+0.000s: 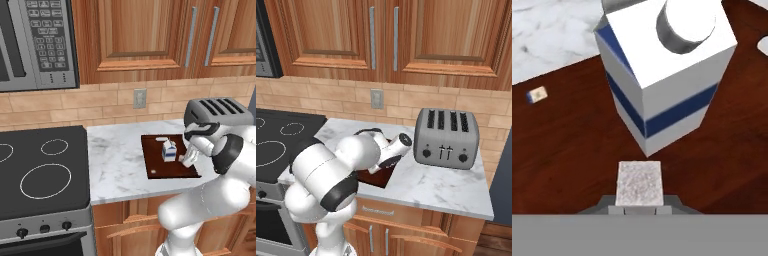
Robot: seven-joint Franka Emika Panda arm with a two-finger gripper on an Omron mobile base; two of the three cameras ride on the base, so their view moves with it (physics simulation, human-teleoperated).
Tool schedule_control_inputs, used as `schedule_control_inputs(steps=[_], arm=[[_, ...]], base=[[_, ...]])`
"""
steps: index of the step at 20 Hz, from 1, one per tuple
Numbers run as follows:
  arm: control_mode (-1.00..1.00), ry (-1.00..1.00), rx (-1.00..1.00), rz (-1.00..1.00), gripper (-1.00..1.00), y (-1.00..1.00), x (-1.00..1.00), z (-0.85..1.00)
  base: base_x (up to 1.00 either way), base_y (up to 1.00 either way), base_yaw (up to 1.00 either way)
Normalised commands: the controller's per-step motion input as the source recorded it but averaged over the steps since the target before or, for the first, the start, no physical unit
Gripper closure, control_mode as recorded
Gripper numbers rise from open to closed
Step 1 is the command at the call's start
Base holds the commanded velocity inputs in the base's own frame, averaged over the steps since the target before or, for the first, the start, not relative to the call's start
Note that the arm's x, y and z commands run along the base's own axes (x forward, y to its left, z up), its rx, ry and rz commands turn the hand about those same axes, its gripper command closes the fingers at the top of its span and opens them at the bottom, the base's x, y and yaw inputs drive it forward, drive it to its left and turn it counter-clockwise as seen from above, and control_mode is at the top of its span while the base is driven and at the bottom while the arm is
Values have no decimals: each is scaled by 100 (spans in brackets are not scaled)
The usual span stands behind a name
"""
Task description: Take out the milk from the fridge and place it on the tray on the counter. Then take the sugar cube near the tray and place it in the tray.
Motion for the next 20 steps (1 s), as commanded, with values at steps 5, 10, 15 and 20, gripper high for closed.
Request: schedule_control_inputs(steps=[5,10,15,20], arm=[[-100,-11,-23,-6,-100,41,-27,0],[-100,-13,-7,-7,-100,4,-41,0],[-100,-3,1,-11,-100,-6,-42,24],[-100,-7,5,-17,-100,-21,-50,60]], base=[[0,0,0],[0,0,0],[0,0,0],[0,0,0]])
